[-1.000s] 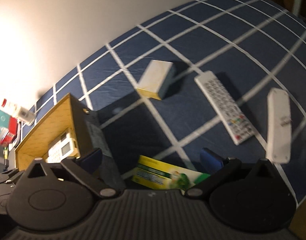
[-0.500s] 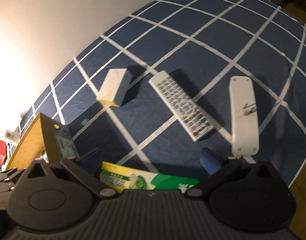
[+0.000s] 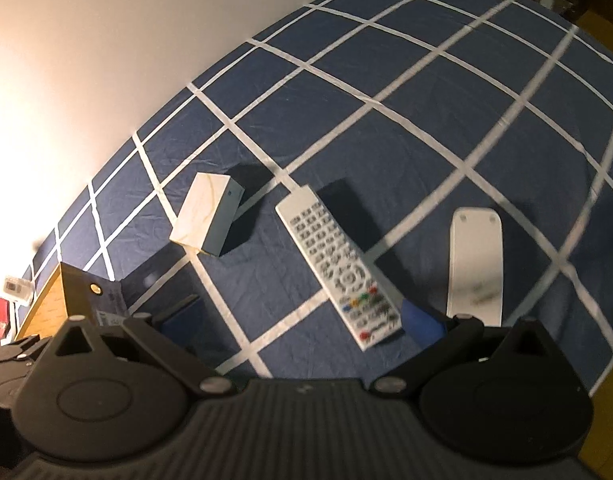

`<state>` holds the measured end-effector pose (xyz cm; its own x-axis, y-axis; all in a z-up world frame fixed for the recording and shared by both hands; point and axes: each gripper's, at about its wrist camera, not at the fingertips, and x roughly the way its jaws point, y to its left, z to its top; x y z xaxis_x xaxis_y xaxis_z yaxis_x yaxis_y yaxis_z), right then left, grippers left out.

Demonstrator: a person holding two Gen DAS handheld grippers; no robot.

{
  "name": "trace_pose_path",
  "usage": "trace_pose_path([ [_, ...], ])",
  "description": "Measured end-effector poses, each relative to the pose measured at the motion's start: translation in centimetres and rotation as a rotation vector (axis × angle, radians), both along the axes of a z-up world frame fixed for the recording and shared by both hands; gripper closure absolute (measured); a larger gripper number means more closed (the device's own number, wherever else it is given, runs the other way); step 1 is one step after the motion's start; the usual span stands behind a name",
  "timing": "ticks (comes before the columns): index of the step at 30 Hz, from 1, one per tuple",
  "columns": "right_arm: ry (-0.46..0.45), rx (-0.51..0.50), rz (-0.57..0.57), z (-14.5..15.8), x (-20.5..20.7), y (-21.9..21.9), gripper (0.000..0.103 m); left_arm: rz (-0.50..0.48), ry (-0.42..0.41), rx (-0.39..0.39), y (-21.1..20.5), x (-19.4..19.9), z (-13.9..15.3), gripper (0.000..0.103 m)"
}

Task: Organize objects
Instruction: 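Reach the right tool toward the small white-and-yellow card box, then close the right gripper on the white-and-yellow card box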

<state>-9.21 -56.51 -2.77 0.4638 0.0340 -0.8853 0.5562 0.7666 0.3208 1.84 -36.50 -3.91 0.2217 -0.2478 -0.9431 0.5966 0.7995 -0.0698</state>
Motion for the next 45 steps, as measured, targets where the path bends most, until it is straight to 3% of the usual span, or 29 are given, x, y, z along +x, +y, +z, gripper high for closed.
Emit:
trace_pose_path([
  [14,0.040,-0.004,0.339,-1.3,8.6,-5.3,0.000,0.327,0.019,0.032,-1.3,4.4,-1.9,0.000],
  [28,0.035,-0.051,0.816,-1.1,19.5,-2.9,0.000,0.704,0.032,0.055,0.7,6.9,-3.6,0.000],
  [36,0.067,-0.041,0.989,-2.8,25.4,-0.1,0.000,0.785,0.086,0.064,1.3,9.0,-6.0,0.000],
  [45,0.163,-0.012,1.138,-7.7,28.7,2.8,0.000,0.832,0.135,0.058,1.6,10.5,-8.4,0.000],
])
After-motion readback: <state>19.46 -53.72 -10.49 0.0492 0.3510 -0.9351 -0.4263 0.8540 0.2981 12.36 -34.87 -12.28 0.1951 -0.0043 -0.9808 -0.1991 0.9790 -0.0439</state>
